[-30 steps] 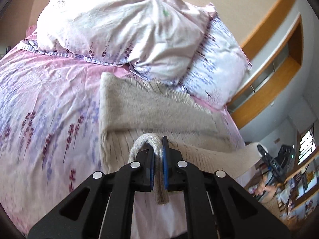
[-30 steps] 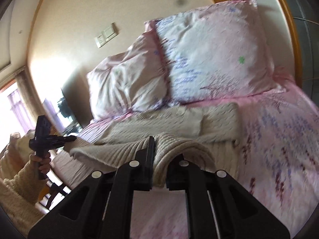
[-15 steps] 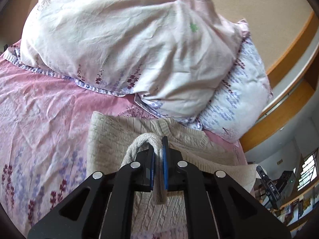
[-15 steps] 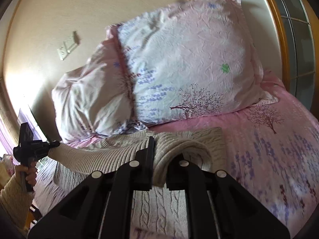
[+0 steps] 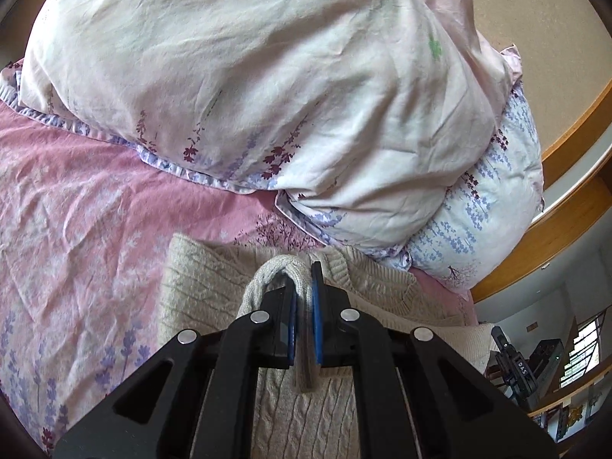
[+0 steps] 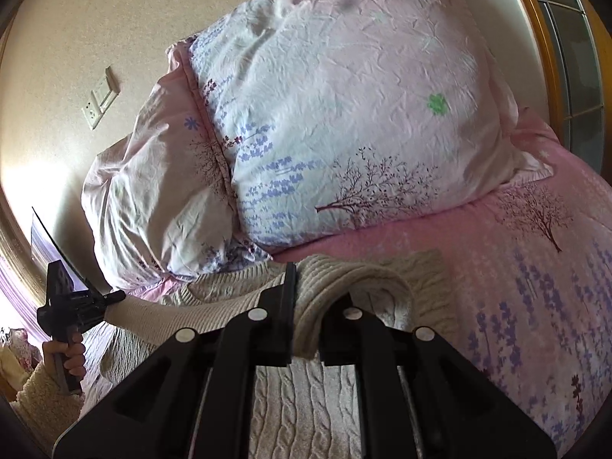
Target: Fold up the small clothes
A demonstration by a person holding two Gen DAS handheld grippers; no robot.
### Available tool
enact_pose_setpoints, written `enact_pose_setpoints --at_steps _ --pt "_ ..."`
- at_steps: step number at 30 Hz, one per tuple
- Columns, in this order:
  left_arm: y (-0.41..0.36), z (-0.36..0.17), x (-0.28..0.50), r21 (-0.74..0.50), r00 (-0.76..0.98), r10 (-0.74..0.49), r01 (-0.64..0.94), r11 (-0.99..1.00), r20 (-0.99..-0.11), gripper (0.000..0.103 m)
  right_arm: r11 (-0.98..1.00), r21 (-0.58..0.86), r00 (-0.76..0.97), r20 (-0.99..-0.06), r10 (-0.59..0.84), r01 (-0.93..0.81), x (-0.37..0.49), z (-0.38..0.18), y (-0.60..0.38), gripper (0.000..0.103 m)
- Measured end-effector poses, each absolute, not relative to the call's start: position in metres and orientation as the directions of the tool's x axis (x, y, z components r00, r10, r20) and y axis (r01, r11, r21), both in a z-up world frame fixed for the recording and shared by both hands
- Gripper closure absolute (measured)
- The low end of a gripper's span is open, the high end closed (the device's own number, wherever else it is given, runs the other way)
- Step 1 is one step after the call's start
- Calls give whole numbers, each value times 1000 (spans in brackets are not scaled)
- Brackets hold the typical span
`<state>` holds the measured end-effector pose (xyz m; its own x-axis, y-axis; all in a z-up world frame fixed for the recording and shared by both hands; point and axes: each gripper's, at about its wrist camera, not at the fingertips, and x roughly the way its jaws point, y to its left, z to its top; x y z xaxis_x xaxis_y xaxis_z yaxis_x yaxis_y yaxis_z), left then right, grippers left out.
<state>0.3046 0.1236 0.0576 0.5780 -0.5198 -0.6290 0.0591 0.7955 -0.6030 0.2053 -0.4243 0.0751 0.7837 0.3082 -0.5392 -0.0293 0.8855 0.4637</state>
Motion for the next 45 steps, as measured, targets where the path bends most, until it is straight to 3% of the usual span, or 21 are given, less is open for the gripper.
enact_pose_setpoints --at_steps 4,11,14,16,17,19,20,21,22,24,26,29,34,42,45 --pt "120 39 320 -604 551 -509 12 797 -661 97 832 546 723 -614 318 97 229 47 -435 94" --pt "120 15 342 -642 510 -530 -61 764 -678 97 693 670 714 -620 326 265 236 19 -452 87" --pt "116 13 344 -630 505 -520 -61 774 -688 97 638 701 707 -623 333 317 238 9 -458 75" --pt "111 13 345 -622 495 -518 -58 781 -697 95 629 712 702 -619 350 314 241 7 -458 57" --pt "111 13 346 -623 490 -519 -63 780 -700 94 625 718 703 -613 360 306 241 7 -458 53" --pt "112 14 347 -647 476 -546 -65 759 -689 82 628 718 705 -610 361 300 236 13 -458 37" --pt "113 14 346 -669 473 -567 -64 741 -674 76 632 715 711 -609 352 299 231 18 -459 34" --pt "115 16 345 -694 473 -591 -61 718 -653 61 641 711 719 -604 343 291 225 23 -460 31" --pt "119 19 341 -719 480 -613 -54 693 -627 49 657 700 729 -600 330 280 219 29 -462 31" --pt "125 31 331 -727 499 -622 -24 687 -604 40 706 656 735 -613 290 268 206 40 -465 31" --pt "132 43 317 -710 516 -615 18 704 -596 40 759 597 728 -637 253 259 193 48 -468 32" --pt "140 57 292 -635 527 -574 81 768 -627 40 813 537 713 -660 237 227 179 55 -472 44" --pt "143 59 256 -533 487 -538 164 830 -688 40 848 506 647 -701 300 156 165 46 -468 48" --pt "130 53 225 -353 494 -427 241 904 -757 40 872 453 624 -740 253 183 152 36 -466 52" --pt "130 49 225 -354 494 -419 225 908 -762 44 891 419 607 -758 237 176 152 34 -462 61"
